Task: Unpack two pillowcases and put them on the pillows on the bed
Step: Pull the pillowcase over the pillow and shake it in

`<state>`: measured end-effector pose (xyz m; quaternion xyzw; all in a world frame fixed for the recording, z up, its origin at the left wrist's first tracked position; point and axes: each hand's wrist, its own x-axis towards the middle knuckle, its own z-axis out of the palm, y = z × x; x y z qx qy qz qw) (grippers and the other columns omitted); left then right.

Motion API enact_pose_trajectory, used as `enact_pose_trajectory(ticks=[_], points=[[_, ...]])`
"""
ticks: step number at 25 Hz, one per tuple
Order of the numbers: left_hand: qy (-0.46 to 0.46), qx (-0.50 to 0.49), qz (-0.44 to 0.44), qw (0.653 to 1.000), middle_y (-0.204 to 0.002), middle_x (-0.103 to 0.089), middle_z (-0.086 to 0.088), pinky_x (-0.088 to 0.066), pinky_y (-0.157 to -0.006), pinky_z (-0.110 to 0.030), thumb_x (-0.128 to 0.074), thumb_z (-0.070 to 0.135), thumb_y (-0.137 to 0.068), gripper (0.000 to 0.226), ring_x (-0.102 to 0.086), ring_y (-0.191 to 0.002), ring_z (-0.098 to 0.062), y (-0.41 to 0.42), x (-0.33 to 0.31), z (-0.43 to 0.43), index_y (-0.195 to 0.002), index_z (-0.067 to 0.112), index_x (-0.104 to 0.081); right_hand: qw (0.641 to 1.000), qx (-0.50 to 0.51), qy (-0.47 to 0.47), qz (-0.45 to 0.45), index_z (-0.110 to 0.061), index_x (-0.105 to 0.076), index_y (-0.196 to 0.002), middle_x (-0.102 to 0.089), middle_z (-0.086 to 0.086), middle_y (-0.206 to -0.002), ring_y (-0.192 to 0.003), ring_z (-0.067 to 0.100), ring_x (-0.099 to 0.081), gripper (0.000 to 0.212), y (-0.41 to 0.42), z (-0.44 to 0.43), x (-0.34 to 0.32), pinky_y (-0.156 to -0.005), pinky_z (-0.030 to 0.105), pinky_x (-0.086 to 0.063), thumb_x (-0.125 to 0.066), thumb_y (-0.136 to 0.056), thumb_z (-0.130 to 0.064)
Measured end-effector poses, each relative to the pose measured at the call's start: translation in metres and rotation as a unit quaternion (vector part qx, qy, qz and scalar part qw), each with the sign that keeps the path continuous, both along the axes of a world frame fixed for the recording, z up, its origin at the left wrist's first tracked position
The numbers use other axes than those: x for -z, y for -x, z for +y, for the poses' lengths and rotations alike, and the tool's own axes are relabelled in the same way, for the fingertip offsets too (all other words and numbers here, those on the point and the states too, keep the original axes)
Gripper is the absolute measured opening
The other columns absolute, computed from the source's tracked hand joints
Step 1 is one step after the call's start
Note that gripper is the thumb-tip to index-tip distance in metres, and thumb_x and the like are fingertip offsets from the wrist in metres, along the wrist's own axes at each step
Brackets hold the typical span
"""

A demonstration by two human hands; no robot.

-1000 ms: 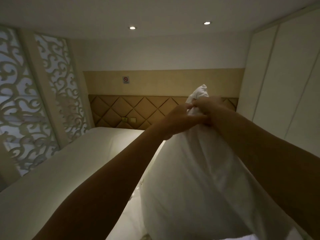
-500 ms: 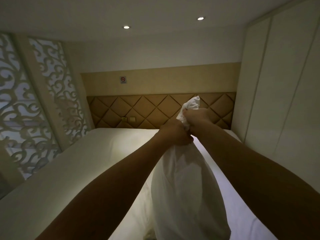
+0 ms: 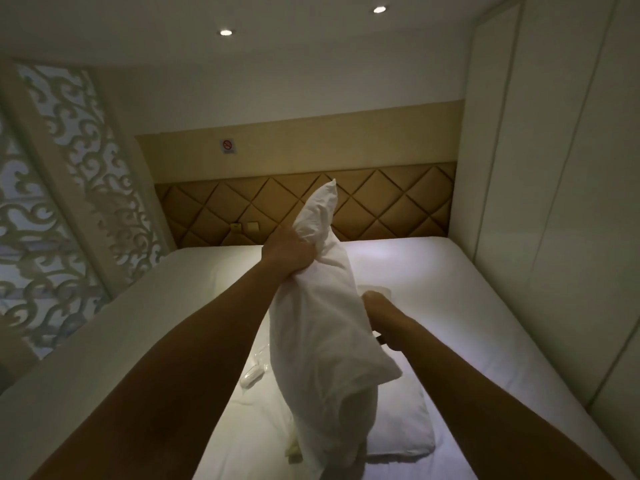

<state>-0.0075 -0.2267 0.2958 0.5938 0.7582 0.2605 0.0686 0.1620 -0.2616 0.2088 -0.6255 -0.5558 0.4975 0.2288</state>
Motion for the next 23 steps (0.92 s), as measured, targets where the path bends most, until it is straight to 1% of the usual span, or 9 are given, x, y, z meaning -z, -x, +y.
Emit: enact_pose_trajectory(ticks=[2,7,10,12,14,16,18,20,23], points=[[0.005,-0.004,-0.028,1.000,-0.103,-0.056,-0.006,-0.047,-0.077,-0.032,-0.072,0.037,-0.082,0.050,-0.059,-0.097,-0.024,-0.001,0.005,0.003,-0.116,0.007,-0.052,0.999,0.002,-0.033,0.024,-0.004,-0.049,-0.122,-0.057,0.017,-0.121,-0.110,0.035,-0.058,0.046,0.013,-0.002,0.000,-0.093,0.047,-0.054,-0.056,-0.096,-0.041],[-0.008,0.014,-0.055,0.998,-0.107,-0.062,-0.009,-0.052,-0.082,-0.035,-0.077,0.039,-0.074,0.059,-0.060,-0.095,-0.023,-0.005,0.018,0.006,-0.118,0.007,-0.054,0.979,-0.038,-0.198,-0.024,0.000,-0.056,-0.112,-0.062,0.020,-0.112,-0.102,0.033,-0.058,0.029,0.016,0.005,0.022,-0.097,0.046,-0.050,-0.047,-0.102,-0.026],[-0.004,0.027,-0.113,0.993,-0.114,-0.060,-0.009,-0.052,-0.090,-0.040,-0.075,0.045,-0.076,0.068,-0.060,-0.105,-0.026,-0.008,0.023,0.003,-0.126,0.008,-0.049,0.977,0.021,-0.211,0.032,-0.006,-0.054,-0.085,-0.059,0.015,-0.088,-0.084,0.031,-0.055,0.032,0.017,0.007,0.027,-0.088,0.050,-0.051,-0.041,-0.100,-0.031],[-0.008,0.067,-0.150,0.986,-0.129,-0.054,-0.011,-0.050,-0.097,-0.044,-0.070,0.054,-0.080,0.079,-0.056,-0.116,-0.028,-0.011,0.019,-0.006,-0.138,0.010,-0.038,0.973,0.071,-0.217,0.043,-0.012,-0.046,-0.074,-0.052,0.009,-0.076,-0.074,0.025,-0.050,0.034,0.016,0.013,0.021,-0.076,0.043,-0.049,-0.039,-0.100,-0.033],[-0.100,0.169,-0.034,0.980,-0.143,-0.044,-0.012,-0.046,-0.103,-0.047,-0.061,0.050,-0.088,0.075,-0.047,-0.128,-0.029,-0.011,0.013,-0.024,-0.146,0.014,-0.031,0.968,0.093,-0.232,0.011,-0.011,-0.047,-0.078,-0.050,0.007,-0.075,-0.069,0.020,-0.048,0.032,0.013,0.026,0.013,-0.065,0.034,-0.043,-0.040,-0.103,-0.031],[-0.160,0.310,0.124,0.929,-0.148,-0.041,-0.010,-0.042,-0.108,-0.049,-0.057,0.032,-0.088,0.062,-0.040,-0.135,-0.027,-0.003,0.003,-0.045,-0.145,0.018,-0.038,0.967,0.100,-0.234,0.003,-0.007,-0.051,-0.087,-0.050,0.006,-0.076,-0.070,0.018,-0.049,0.029,0.013,0.041,0.004,-0.062,0.028,-0.041,-0.042,-0.103,-0.031],[-0.038,0.414,0.182,0.891,-0.147,-0.042,-0.004,-0.036,-0.113,-0.043,-0.064,0.018,-0.086,0.060,-0.038,-0.137,-0.022,0.003,-0.010,-0.067,-0.142,0.023,-0.043,0.966,0.108,-0.233,0.006,-0.006,-0.054,-0.094,-0.052,0.006,-0.079,-0.072,0.017,-0.052,0.028,0.014,0.055,-0.004,-0.062,0.026,-0.042,-0.043,-0.103,-0.030],[0.086,0.430,0.252,0.863,-0.151,-0.037,0.001,-0.029,-0.115,-0.041,-0.075,0.025,-0.081,0.079,-0.032,-0.139,-0.020,0.005,-0.013,-0.076,-0.148,0.030,-0.033,0.965,0.128,-0.227,0.021,-0.005,-0.056,-0.097,-0.055,0.008,-0.083,-0.077,0.019,-0.056,0.029,0.015,0.065,-0.009,-0.067,0.028,-0.046,-0.043,-0.103,-0.030],[0.107,0.403,0.400,0.816,-0.158,-0.020,0.002,-0.015,-0.118,-0.054,-0.077,0.049,-0.076,0.094,-0.013,-0.147,-0.025,0.003,-0.006,-0.070,-0.151,0.039,-0.021,0.965,0.163,-0.197,0.061,-0.005,-0.058,-0.099,-0.058,0.011,-0.087,-0.082,0.023,-0.059,0.031,0.018,0.073,-0.013,-0.075,0.033,-0.052,-0.044,-0.103,-0.031]])
